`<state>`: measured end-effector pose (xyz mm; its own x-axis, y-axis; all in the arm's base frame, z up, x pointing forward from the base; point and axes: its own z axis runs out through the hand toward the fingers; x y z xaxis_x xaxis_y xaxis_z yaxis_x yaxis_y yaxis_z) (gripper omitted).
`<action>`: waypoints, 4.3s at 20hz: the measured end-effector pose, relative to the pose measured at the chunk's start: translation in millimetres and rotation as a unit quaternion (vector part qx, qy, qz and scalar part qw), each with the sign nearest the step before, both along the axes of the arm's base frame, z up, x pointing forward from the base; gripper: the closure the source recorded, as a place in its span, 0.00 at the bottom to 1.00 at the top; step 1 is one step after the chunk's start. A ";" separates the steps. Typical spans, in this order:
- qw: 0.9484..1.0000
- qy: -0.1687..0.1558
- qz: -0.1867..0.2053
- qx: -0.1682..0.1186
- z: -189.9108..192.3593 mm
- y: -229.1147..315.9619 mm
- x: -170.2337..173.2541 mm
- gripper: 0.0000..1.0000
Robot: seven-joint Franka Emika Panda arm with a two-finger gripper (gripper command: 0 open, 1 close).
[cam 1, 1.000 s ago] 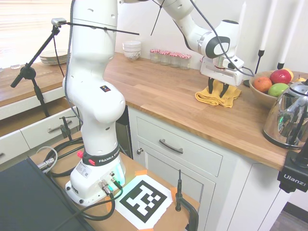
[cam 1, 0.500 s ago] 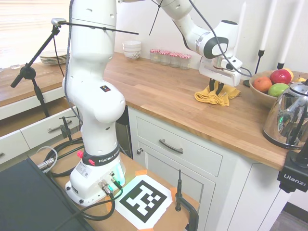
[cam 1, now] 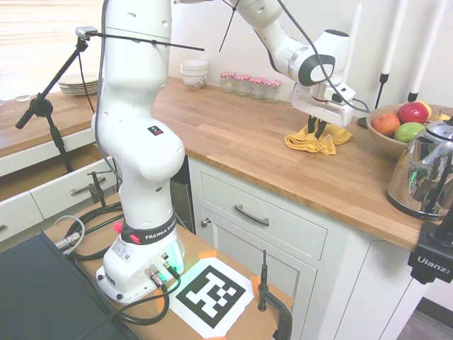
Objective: Wipe the counter
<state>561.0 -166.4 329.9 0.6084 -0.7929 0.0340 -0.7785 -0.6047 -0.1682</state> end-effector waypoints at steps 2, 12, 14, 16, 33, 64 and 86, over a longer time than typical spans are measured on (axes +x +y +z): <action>1.000 -0.001 0.013 0.001 -0.1 19.0 4.0 1.00; 0.998 -0.003 0.068 -0.010 -0.5 157.5 14.8 1.00; 0.997 -0.004 0.080 -0.016 -0.3 190.6 13.4 1.00; 0.995 -0.003 0.093 -0.023 -0.1 220.6 10.1 1.00; 0.984 -0.021 0.159 -0.081 -2.0 337.7 -20.9 1.00; 0.998 -0.019 0.059 -0.020 -0.6 56.7 -16.2 1.00; 1.000 -0.015 0.025 -0.012 3.3 -19.3 -39.0 0.00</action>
